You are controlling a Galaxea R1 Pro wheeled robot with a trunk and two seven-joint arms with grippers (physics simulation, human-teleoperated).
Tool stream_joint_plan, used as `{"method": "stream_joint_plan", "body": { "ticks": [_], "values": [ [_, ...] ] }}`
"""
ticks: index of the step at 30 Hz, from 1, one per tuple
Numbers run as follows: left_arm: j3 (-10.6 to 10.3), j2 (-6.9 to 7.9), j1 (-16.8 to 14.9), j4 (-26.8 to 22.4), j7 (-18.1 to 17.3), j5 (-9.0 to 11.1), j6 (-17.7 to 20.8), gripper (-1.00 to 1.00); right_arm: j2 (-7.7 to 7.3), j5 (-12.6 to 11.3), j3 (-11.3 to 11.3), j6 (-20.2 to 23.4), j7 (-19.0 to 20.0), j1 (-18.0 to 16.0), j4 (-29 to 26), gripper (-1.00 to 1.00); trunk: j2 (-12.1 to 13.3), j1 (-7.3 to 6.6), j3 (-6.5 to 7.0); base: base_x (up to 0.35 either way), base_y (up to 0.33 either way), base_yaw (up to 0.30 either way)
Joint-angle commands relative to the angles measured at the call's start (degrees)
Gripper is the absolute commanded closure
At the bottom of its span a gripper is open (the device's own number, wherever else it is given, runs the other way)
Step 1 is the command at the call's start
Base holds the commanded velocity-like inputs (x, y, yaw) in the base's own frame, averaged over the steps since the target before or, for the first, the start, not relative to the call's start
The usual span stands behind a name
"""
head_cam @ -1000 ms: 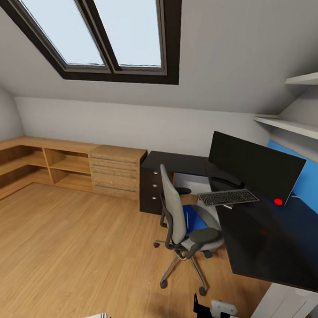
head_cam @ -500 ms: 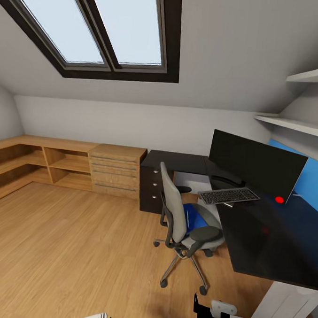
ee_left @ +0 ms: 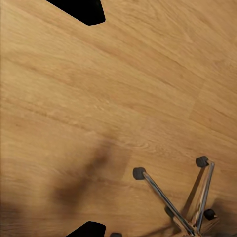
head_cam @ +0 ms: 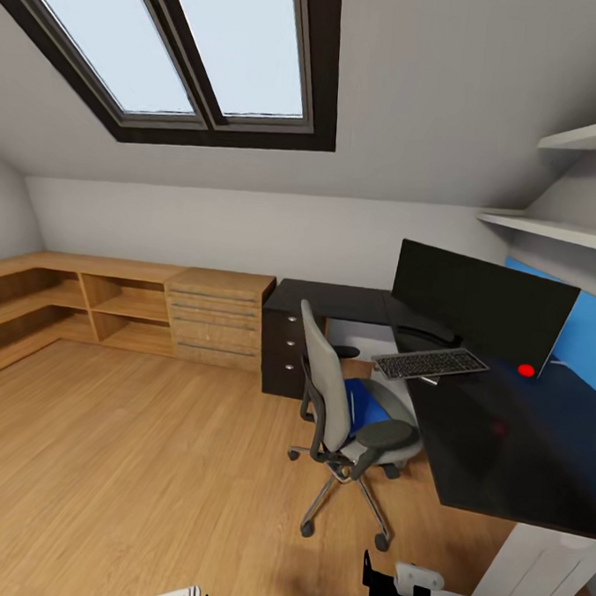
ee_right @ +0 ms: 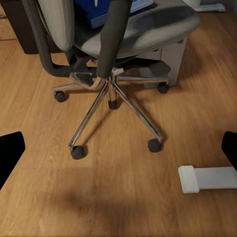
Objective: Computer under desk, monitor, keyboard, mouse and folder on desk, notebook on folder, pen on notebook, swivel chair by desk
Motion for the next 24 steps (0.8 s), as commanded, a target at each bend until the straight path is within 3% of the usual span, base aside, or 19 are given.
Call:
{"method": "stream_joint_plan", "body": {
  "ticks": [1,24],
  "values": [
    [-0.1,0.02,0.0,0.0,-0.2,0.6,-0.2,-1.00,0.04,-0.2,-0.2,-0.2,0.2,0.0,0.0,-1.00,-0.5,0.23,-0.25,0.000,0.000,0.000],
    [0.0,-0.05,0.0,0.1,-0.1,0.6,-0.2,-1.00,0.04,-0.2,-0.3,-0.2,0.2,0.0,0.0,-1.00,-9.7,5.28,-4.38,0.000,0.000,0.000]
  ]
}}
